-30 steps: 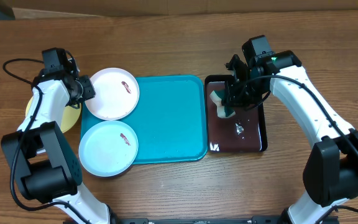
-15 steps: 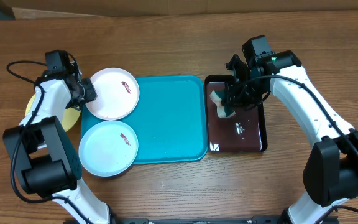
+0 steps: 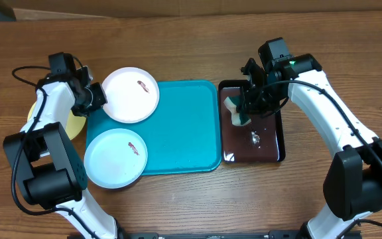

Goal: Clean dirty plates on tray and stack at the side

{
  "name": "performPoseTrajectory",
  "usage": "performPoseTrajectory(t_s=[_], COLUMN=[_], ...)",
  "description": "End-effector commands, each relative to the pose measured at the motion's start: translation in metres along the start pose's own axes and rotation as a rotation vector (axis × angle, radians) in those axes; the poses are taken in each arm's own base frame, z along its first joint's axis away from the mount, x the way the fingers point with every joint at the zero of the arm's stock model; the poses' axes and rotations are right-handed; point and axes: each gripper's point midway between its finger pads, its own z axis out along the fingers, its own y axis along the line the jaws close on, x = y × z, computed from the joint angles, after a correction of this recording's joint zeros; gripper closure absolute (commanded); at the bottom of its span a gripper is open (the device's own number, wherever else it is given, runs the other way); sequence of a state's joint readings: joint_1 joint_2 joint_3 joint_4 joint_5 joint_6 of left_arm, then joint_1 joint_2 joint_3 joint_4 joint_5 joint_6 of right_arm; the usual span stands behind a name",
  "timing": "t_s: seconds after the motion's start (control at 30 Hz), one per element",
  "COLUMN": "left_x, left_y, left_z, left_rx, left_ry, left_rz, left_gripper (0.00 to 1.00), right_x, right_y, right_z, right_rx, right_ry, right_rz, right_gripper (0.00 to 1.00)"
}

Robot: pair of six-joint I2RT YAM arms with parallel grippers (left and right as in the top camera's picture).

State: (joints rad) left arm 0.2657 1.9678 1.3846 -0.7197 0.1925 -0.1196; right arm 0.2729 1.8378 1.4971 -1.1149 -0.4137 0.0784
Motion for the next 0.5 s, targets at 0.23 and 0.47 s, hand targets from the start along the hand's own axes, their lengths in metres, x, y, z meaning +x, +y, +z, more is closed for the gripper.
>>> performPoseTrajectory(t_s=[0.23,0.47], left_x=[0.046,0.075], left_y=[-0.088,-0.118], left_z=[-0.006,-0.003], left_rx=[0.197,0.181], left_ry=[0.18,0.255], left_rz=[0.118,0.206], left_gripper=[0.96,0.96], right_x=[-0.002,-0.003], right_y=[0.001,-0.006], right_z=[-0.002,-0.002], right_rx=[0.006,0.045], right_ry=[-0.014,-0.022], right_rz=[-0.009,-0.01], right_gripper=[0.96,0.96])
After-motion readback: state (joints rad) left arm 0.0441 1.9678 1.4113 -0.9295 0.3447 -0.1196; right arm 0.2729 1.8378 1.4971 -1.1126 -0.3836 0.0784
